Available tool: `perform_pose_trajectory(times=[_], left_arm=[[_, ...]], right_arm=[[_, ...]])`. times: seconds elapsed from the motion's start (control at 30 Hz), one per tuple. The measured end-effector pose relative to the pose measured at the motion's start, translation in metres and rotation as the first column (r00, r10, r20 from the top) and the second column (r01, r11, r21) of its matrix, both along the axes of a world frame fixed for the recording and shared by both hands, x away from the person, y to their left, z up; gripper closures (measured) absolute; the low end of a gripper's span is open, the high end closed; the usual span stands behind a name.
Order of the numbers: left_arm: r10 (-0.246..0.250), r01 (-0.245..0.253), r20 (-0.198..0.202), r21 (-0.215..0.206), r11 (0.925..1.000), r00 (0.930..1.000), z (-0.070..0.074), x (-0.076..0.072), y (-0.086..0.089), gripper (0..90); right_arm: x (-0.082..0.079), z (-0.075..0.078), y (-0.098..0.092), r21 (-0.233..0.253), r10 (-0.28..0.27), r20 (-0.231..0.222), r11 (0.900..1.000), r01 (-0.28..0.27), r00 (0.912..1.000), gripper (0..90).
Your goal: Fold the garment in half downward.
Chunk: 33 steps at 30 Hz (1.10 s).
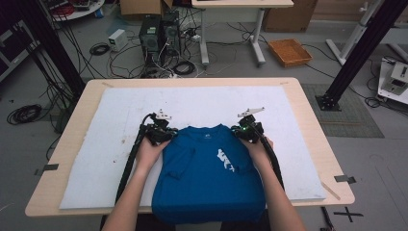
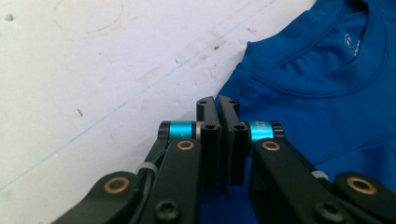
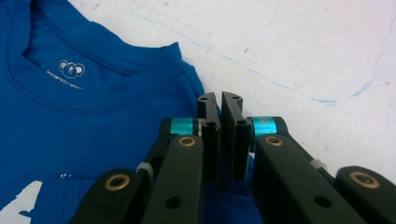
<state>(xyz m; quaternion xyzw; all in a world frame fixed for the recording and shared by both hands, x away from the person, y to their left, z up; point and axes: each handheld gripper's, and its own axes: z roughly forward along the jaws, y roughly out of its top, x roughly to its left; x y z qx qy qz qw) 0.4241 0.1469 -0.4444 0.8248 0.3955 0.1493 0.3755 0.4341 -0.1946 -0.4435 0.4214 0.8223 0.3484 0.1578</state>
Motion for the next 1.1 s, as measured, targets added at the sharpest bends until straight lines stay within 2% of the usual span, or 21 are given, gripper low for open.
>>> perform_pose_trajectory(times=[0.2,0.3,0.37,0.43,0.47,0.57,0.67,0.77,0.93,1.0,1.07,1.1], left_arm=[[0.011,-0.011,-0.003,-0.057,0.9983,0.9999,0.002,0.005,0.007,88.1],[0.019,-0.02,-0.011,-0.051,0.9985,0.9997,0.006,0.011,0.007,88.2],[0.029,-0.029,0.01,-0.059,0.9979,0.9995,0.012,0.017,0.008,88.2],[0.039,-0.036,0.036,-0.086,0.9956,0.9986,0.017,0.02,0.009,88.1],[0.045,-0.041,0.031,-0.101,0.994,0.9985,0.021,0.022,0.01,88.2],[0.038,-0.031,0.053,-0.123,0.9919,0.9979,0.027,0.02,0.012,88.1],[0.02,-0.012,0.065,-0.119,0.9928,0.9977,0.034,0.014,0.013,88.1],[-0.004,0.017,0.097,-0.13,0.9913,0.9953,0.043,0.004,0.014,88.1],[-0.042,0.059,0.137,-0.119,0.9912,0.9897,0.054,-0.014,0.016,88.1],[-0.059,0.075,0.133,-0.116,0.9904,0.9893,0.057,-0.021,0.017,88.1],[-0.077,0.097,0.166,-0.12,0.9881,0.9831,0.062,-0.034,0.017,88.1],[-0.085,0.106,0.169,-0.12,0.9872,0.9819,0.063,-0.038,0.018,88.1]], right_arm=[[0.002,0.005,-0.007,0.068,-0.015,0.014,0.998,0.014,0.9998,87.9],[0.007,0.008,-0.008,0.088,-0.025,0.019,0.996,0.023,0.9995,88.1],[0.01,0.012,-0.008,0.103,-0.031,0.027,0.994,0.028,0.9992,88.1],[0.013,0.016,-0.008,0.12,-0.04,0.052,0.992,0.034,0.9979,88.1],[0.015,0.017,-0.008,0.123,-0.045,0.053,0.992,0.038,0.9975,88.1],[0.015,0.023,-0.011,0.135,-0.049,0.062,0.99,0.04,0.9968,88.2],[0.011,0.029,-0.014,0.159,-0.045,0.074,0.987,0.033,0.9963,88.1],[0.001,0.036,-0.017,0.175,-0.039,0.091,0.984,0.023,0.9951,88.1],[-0.021,0.046,-0.023,0.194,-0.022,0.129,0.981,-0.003,0.9915,88.1],[-0.032,0.051,-0.025,0.213,-0.021,0.144,0.977,-0.011,0.9894,88.1],[-0.043,0.054,-0.027,0.215,-0.017,0.154,0.976,-0.017,0.9879,88.1],[-0.05,0.055,-0.028,0.215,-0.004,0.168,0.976,-0.032,0.9858,88.1]])
